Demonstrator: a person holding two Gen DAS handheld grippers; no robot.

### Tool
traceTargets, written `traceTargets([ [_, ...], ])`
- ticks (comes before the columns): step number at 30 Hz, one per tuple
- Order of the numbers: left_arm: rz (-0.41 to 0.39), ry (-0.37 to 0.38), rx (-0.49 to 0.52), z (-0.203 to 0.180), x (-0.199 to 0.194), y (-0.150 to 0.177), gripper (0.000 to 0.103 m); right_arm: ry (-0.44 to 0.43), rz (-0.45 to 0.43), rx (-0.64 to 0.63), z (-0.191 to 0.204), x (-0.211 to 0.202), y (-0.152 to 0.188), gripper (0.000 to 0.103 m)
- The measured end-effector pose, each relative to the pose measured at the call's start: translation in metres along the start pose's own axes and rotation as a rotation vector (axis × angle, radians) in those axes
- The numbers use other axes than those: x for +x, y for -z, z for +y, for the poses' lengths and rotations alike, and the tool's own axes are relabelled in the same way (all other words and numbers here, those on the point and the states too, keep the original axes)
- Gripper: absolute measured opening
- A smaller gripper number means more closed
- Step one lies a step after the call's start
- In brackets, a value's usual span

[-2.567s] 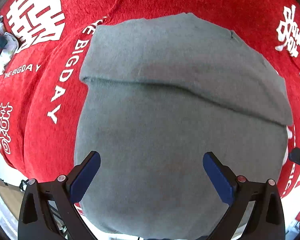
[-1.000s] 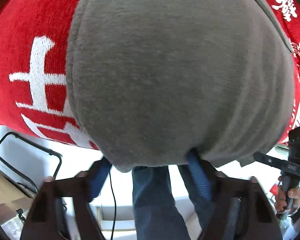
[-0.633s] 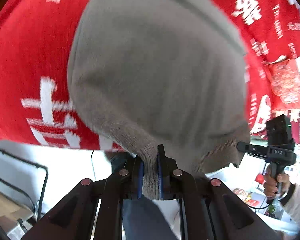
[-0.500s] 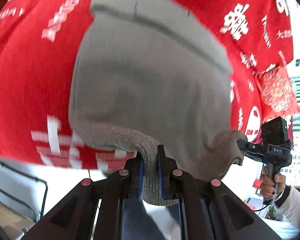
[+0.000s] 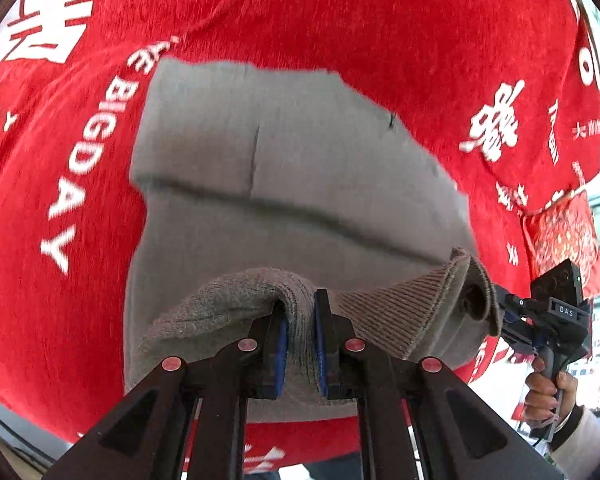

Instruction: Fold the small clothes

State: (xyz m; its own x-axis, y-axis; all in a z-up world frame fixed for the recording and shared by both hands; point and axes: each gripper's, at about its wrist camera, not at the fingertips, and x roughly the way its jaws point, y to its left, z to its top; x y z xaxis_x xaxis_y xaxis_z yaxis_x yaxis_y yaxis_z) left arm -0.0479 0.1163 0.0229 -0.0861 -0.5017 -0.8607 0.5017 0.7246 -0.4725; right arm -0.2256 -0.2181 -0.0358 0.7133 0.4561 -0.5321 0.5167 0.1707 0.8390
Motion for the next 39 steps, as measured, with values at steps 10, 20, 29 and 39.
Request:
traceTargets([
  [10, -0.120, -0.006, -0.066, -0.004, -0.006, -0.090, 0.013, -0.030, -0.009, -0.008, 0.033, 0.010, -0.093, 0.009],
  [20, -0.016, -0.139, -0.199, 0.025, 0.062, -0.141, 0.014, 0.021, 0.007, 0.233, -0.023, 0.056, -0.153, 0.010],
  [29, -0.054, -0.228, -0.077, -0.002, 0.037, -0.142, 0.067, -0.034, -0.029, 0.251, -0.022, 0.040, -0.171, 0.052],
  [39, -0.036, -0.364, 0.009, -0.015, 0.055, -0.142, 0.089, 0.475, 0.050, -0.316, 0.052, 0.061, -0.159, 0.053],
])
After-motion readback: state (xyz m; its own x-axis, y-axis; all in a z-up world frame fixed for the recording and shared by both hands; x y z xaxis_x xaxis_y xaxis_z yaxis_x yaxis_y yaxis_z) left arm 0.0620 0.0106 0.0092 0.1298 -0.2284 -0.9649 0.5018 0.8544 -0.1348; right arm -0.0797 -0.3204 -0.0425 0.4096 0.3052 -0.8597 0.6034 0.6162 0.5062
